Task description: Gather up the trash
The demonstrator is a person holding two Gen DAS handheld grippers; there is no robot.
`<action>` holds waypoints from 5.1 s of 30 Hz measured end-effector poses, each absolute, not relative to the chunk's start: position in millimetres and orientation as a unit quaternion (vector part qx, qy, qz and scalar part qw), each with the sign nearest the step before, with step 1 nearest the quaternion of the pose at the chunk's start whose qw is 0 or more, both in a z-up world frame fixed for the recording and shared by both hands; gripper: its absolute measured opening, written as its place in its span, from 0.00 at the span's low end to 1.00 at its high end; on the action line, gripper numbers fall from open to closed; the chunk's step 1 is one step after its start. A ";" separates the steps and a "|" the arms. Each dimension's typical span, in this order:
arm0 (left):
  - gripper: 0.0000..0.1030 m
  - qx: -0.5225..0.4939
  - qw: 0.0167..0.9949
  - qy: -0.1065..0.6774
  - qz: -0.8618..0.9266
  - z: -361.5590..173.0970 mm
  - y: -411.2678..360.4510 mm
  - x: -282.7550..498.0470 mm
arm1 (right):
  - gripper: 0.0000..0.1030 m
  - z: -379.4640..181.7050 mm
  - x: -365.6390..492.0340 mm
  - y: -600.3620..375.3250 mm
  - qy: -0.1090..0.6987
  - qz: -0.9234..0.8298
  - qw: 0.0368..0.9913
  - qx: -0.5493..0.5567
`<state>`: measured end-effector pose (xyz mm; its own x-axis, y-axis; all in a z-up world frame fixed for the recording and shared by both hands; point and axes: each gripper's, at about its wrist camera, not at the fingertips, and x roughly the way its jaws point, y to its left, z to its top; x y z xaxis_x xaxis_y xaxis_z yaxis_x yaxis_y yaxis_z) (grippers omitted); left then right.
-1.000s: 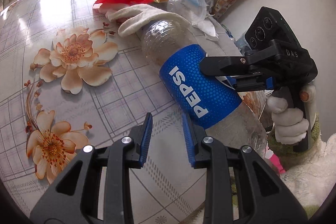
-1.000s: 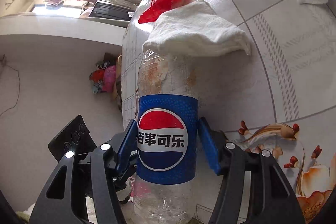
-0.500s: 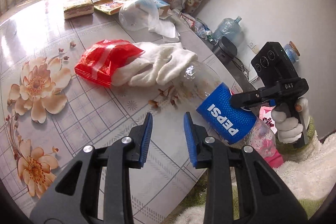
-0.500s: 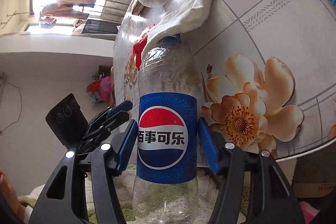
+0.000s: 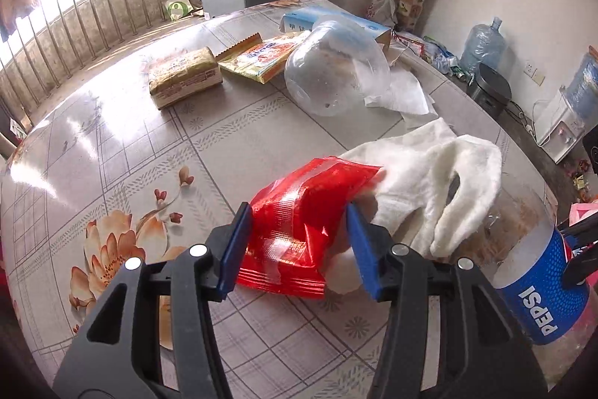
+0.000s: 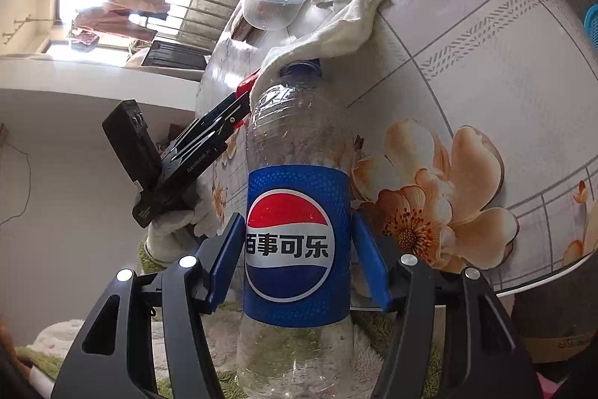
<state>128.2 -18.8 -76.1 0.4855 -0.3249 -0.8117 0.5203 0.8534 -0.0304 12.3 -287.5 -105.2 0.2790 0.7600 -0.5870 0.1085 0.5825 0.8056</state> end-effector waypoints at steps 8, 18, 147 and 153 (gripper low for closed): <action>0.30 0.058 0.858 0.448 -0.246 -73.2 -2.8 136.5 | 0.56 -103.0 15.5 -281.9 0.558 0.237 0.695 0.387; 0.25 0.001 0.853 0.457 -0.252 -73.2 15.1 134.3 | 0.57 -101.8 28.1 -255.4 0.571 0.235 0.713 0.333; 0.03 0.043 0.815 0.325 -0.478 84.2 -151.1 65.9 | 0.56 -62.4 -97.8 -455.0 0.279 0.106 0.790 0.536; 0.03 0.037 0.764 0.356 -0.537 74.5 -238.9 84.3 | 0.56 -74.7 -135.4 -509.8 0.243 0.012 0.792 0.560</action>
